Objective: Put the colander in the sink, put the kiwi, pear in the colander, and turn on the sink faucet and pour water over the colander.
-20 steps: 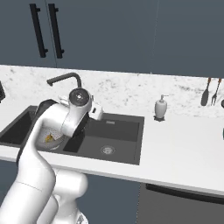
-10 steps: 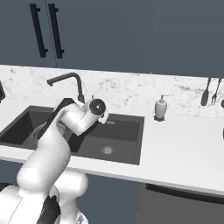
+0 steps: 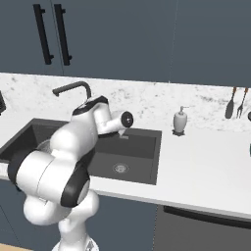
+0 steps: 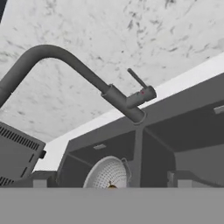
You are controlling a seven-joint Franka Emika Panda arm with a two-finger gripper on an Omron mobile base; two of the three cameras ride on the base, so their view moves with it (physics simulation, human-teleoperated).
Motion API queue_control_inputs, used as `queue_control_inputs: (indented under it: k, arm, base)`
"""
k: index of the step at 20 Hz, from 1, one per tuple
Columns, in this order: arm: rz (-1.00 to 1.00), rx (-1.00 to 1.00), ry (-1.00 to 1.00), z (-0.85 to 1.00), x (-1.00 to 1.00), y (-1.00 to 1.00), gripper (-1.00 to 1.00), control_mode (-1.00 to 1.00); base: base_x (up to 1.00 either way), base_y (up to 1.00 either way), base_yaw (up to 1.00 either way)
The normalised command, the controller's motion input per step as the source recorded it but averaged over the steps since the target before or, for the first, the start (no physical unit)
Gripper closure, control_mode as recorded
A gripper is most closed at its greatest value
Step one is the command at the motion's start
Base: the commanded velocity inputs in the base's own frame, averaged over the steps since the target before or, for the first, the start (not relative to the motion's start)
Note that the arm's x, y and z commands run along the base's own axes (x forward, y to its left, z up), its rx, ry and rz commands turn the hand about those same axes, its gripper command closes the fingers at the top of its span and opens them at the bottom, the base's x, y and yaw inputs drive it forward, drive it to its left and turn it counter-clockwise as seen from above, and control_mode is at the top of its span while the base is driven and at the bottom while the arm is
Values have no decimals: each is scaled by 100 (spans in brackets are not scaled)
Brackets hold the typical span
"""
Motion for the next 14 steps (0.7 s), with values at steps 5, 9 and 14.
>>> queue_control_inputs:
  k: [5, 9, 14]
  arm:
    - [14, 15, 2, -20, 50, 26, -100, -100]
    - [13, 11, 0, -15, 65, 26, -100, -100]
    - [11, 5, 0, -22, 63, 13, -100, -100]
  base:
    - [0, 0, 0]
    - [0, 0, 0]
    - [0, 0, 0]
